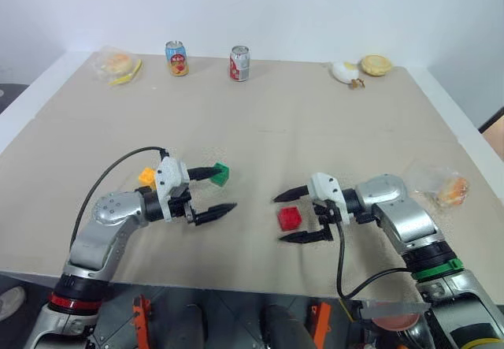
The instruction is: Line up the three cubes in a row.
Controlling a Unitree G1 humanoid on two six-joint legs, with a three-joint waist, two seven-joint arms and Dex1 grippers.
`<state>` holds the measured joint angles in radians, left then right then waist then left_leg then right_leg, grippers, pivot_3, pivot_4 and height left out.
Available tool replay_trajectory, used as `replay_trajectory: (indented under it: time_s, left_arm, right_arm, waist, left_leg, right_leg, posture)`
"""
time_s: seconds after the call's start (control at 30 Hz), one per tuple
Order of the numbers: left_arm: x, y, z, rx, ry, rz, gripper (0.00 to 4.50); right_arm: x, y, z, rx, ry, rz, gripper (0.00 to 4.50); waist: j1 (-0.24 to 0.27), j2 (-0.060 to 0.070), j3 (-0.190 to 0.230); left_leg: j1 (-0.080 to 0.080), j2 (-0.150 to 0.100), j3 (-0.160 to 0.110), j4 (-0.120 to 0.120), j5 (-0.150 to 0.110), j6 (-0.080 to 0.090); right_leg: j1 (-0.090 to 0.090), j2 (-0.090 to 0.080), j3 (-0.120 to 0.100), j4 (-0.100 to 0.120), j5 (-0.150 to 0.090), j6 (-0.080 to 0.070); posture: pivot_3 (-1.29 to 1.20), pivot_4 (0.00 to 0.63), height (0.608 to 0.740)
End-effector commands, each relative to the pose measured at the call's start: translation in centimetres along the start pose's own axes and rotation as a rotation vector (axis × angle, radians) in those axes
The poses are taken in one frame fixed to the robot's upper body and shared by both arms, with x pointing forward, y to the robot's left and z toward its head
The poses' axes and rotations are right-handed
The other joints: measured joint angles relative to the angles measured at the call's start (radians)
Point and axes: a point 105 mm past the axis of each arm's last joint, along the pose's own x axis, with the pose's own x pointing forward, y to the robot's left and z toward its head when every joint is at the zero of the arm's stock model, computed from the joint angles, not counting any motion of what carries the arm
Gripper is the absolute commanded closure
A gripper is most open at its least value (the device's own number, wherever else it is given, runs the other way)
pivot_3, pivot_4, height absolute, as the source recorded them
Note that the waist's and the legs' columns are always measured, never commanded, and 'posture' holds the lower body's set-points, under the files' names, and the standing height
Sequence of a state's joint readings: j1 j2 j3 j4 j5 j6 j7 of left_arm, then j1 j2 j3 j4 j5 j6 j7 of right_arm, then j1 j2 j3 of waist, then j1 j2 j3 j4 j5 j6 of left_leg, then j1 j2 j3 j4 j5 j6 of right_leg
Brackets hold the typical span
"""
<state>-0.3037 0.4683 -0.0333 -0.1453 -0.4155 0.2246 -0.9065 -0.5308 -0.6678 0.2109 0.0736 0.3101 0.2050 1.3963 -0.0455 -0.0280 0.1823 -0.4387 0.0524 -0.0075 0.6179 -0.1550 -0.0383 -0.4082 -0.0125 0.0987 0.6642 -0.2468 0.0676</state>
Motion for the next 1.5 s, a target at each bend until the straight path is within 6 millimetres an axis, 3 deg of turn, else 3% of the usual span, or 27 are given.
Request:
replay_trajectory:
  time_s: [0.03,0.2,0.37,0.53,0.73,1.03,1.1,1.17,1.3,1.5]
  left_arm:
    - [0.5,1.7,1.6,0.061,-0.040,0.207,0.00]
    - [1.3,3.2,0.9,0.052,-0.017,0.405,0.00]
    - [2.1,4.1,-0.9,0.006,0.050,0.510,0.00]
    - [3.6,3.6,-3.0,-0.051,0.134,0.528,0.00]
    - [4.7,2.9,-4.1,-0.100,0.164,0.529,0.00]
    - [4.3,3.0,-4.8,-0.112,0.196,0.533,2.93]
    - [4.2,3.0,-4.8,-0.111,0.199,0.523,3.14]
    - [4.3,2.4,-4.0,-0.107,0.169,0.435,3.14]
    - [3.7,-1.2,-1.7,-0.057,0.089,0.072,3.14]
    - [1.1,-3.9,-2.2,0.005,0.171,-0.295,3.14]
  right_arm:
    - [-1.3,-0.7,4.5,-0.022,-0.144,-0.065,0.02]
    - [-1.4,-2.1,7.4,0.000,-0.244,-0.187,0.02]
    - [-1.1,-3.5,7.5,0.020,-0.234,-0.261,0.02]
    - [-0.9,-4.8,8.0,0.020,-0.274,-0.315,0.02]
    - [-0.8,-5.4,7.7,0.016,-0.279,-0.332,0.02]
    - [-0.7,-5.3,7.7,0.006,-0.270,-0.322,0.00]
    - [-0.8,-5.2,7.7,0.000,-0.267,-0.322,0.00]
    - [-1.2,-4.9,7.9,-0.009,-0.267,-0.316,0.00]
    - [-1.8,-2.8,7.3,-0.008,-0.214,-0.215,0.00]
    - [-2.9,0.0,5.6,-0.017,-0.094,-0.124,0.00]
  waist:
    - [0.000,0.000,0.000]
    - [0.000,0.000,0.000]
    - [0.000,0.000,0.000]
    - [0.000,0.000,0.000]
    - [0.000,0.000,0.000]
    - [-0.001,0.000,0.000]
    - [-0.001,0.000,0.000]
    - [-0.001,0.000,0.000]
    - [-0.001,0.000,0.000]
    - [-0.001,0.000,0.000]
  left_leg:
    - [0.000,0.000,0.000,0.000,0.000,0.000]
    - [0.001,0.000,0.000,0.001,0.000,-0.001]
    - [0.000,0.000,-0.001,0.001,0.001,-0.002]
    - [0.000,-0.001,-0.001,0.001,0.001,-0.002]
    - [-0.001,-0.001,-0.001,0.000,0.001,-0.002]
    - [0.000,-0.001,-0.001,0.000,0.001,-0.002]
    - [0.000,-0.001,-0.001,0.000,0.001,-0.002]
    - [0.000,-0.001,-0.001,0.000,0.001,-0.002]
    - [-0.001,-0.001,-0.001,-0.001,0.001,-0.002]
    - [-0.001,-0.001,0.000,-0.001,-0.001,-0.004]
  right_leg:
    - [0.000,0.000,0.000,0.000,0.000,0.000]
    - [0.000,0.001,0.000,0.000,0.002,0.000]
    - [0.000,0.001,0.000,0.000,0.002,0.000]
    - [0.000,0.001,0.001,0.000,0.003,0.001]
    - [0.000,0.001,0.001,0.000,0.002,0.002]
    - [0.000,0.001,0.001,0.000,0.003,0.002]
    - [0.000,0.001,0.001,0.000,0.003,0.002]
    - [0.000,0.001,0.001,0.000,0.003,0.002]
    - [-0.001,0.001,0.000,0.000,0.002,0.001]
    - [-0.001,0.000,0.000,0.000,-0.004,-0.004]
  posture:
    - [0.00,0.150,0.733]
    - [0.00,0.150,0.733]
    - [0.00,0.150,0.733]
    - [0.00,0.150,0.733]
    - [0.00,0.150,0.733]
    - [0.00,0.150,0.733]
    - [0.00,0.150,0.733]
    - [0.00,0.150,0.733]
    - [0.00,0.150,0.733]
    - [0.00,0.150,0.733]
